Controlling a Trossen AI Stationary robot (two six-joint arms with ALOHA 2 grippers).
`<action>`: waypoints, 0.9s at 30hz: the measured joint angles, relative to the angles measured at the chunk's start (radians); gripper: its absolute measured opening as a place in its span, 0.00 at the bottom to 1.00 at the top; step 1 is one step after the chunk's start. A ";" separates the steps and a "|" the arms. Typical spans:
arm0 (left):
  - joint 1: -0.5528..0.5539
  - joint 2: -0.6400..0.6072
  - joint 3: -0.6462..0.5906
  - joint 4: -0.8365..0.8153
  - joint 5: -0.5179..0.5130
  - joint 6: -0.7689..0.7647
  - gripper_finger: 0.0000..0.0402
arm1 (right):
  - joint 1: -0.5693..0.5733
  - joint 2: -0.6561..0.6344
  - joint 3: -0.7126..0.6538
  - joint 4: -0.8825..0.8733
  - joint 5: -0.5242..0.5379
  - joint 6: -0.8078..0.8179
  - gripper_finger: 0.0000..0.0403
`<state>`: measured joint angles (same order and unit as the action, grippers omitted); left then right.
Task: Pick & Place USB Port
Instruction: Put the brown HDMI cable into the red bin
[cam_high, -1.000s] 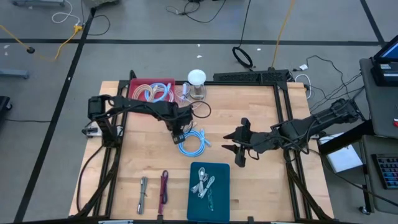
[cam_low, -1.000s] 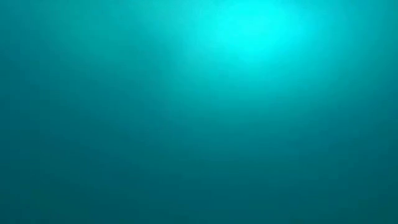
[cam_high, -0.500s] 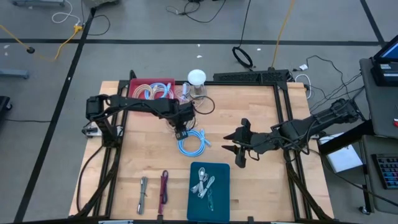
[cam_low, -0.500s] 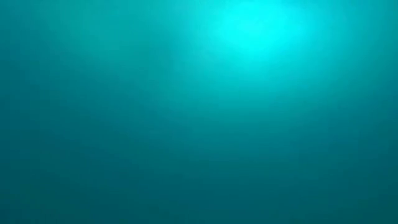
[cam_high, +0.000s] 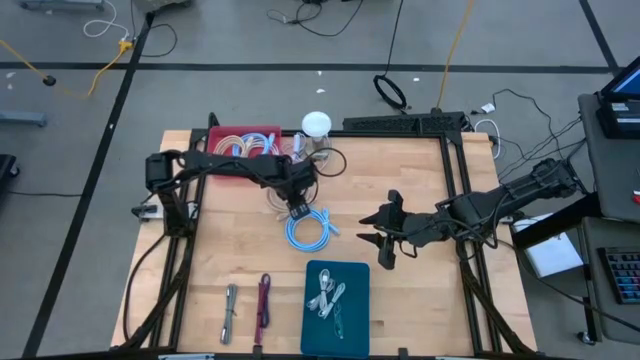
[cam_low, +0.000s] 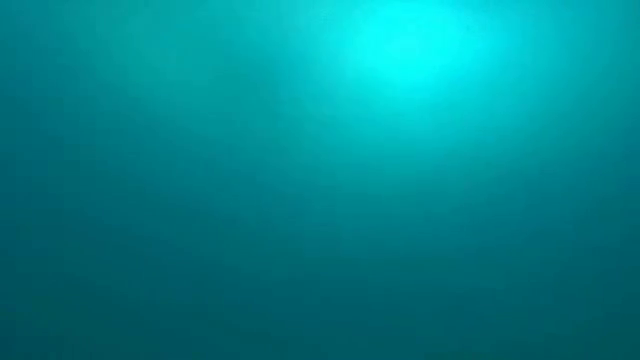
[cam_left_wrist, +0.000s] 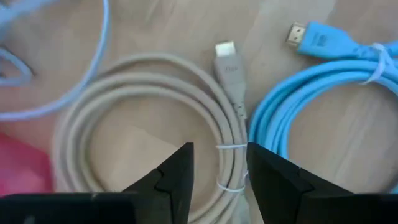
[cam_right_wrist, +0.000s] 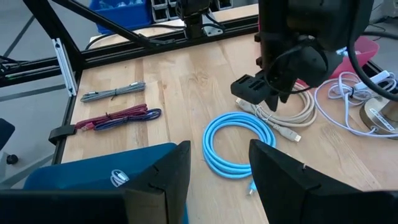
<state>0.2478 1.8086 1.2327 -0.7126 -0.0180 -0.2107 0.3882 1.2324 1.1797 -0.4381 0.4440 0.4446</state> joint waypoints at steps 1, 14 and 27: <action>0.001 0.007 0.000 0.001 0.018 -0.016 0.37 | 0.000 0.000 0.000 0.000 0.000 0.000 0.38; -0.041 0.100 0.002 0.029 0.058 -0.038 0.37 | 0.000 0.000 0.000 0.000 -0.001 0.000 0.38; -0.048 0.105 -0.001 0.049 -0.011 -0.098 0.16 | 0.006 0.000 0.000 0.008 -0.006 0.015 0.38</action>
<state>0.2001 1.9137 1.2320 -0.6638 -0.0290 -0.3084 0.3944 1.2325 1.1797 -0.4305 0.4381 0.4595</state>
